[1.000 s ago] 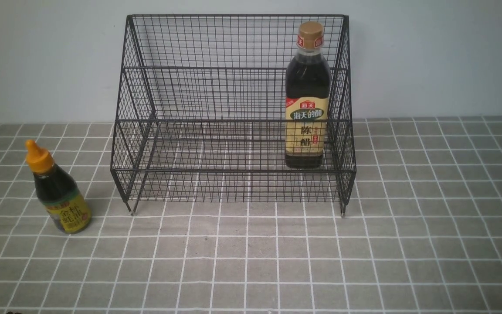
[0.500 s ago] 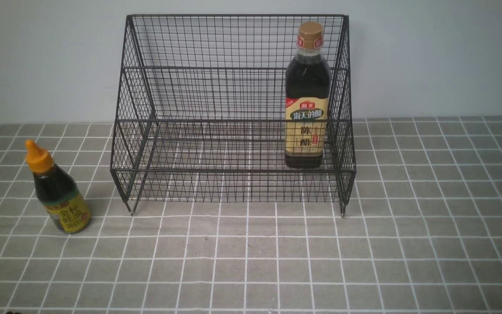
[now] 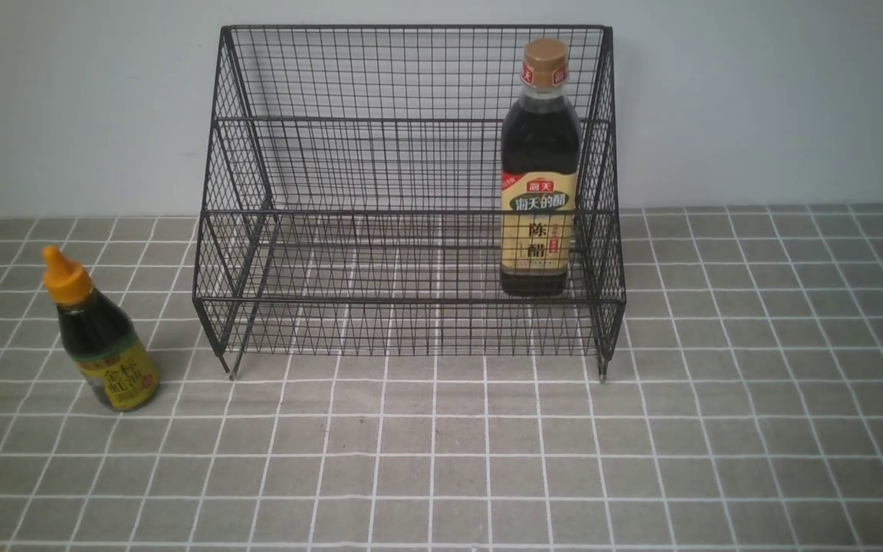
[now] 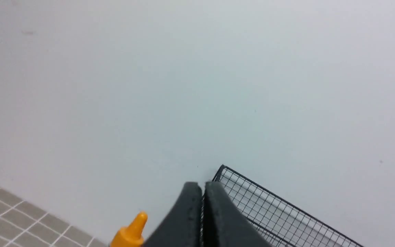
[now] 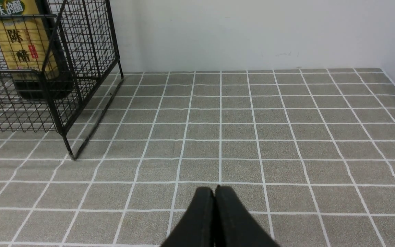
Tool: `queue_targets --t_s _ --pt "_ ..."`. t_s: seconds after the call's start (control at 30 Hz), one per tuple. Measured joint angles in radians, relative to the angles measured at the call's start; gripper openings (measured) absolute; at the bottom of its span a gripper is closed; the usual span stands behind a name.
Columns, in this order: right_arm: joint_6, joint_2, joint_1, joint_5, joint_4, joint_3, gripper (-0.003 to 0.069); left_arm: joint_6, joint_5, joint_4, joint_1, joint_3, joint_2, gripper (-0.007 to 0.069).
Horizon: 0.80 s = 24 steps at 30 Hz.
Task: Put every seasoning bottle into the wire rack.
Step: Use the left arm to grab the condiment bottle closest to it
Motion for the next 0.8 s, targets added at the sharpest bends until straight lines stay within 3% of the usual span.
queue_targets --t_s 0.2,0.37,0.6,0.73,0.77,0.8 --pt "0.016 0.000 0.000 0.000 0.000 0.000 -0.0013 0.278 0.234 0.002 0.000 -0.176 0.257 -0.0007" --pt "0.019 0.000 0.000 0.000 0.000 0.000 -0.0013 0.415 0.393 -0.023 0.000 -0.334 0.571 0.0001" --pt "0.019 0.000 0.000 0.000 0.000 0.000 -0.0013 0.415 0.531 -0.030 0.005 -0.600 0.936 0.0106" --pt "0.020 0.000 0.000 0.000 0.000 0.000 -0.0013 0.380 0.740 -0.026 0.060 -0.744 1.066 0.0155" --pt "0.020 0.000 0.000 0.000 0.000 0.000 -0.0013 0.346 0.892 -0.012 0.109 -0.821 1.126 0.0160" --pt "0.020 0.000 0.000 0.000 0.000 0.000 -0.0013 0.337 0.928 -0.007 0.121 -0.845 1.138 0.0160"
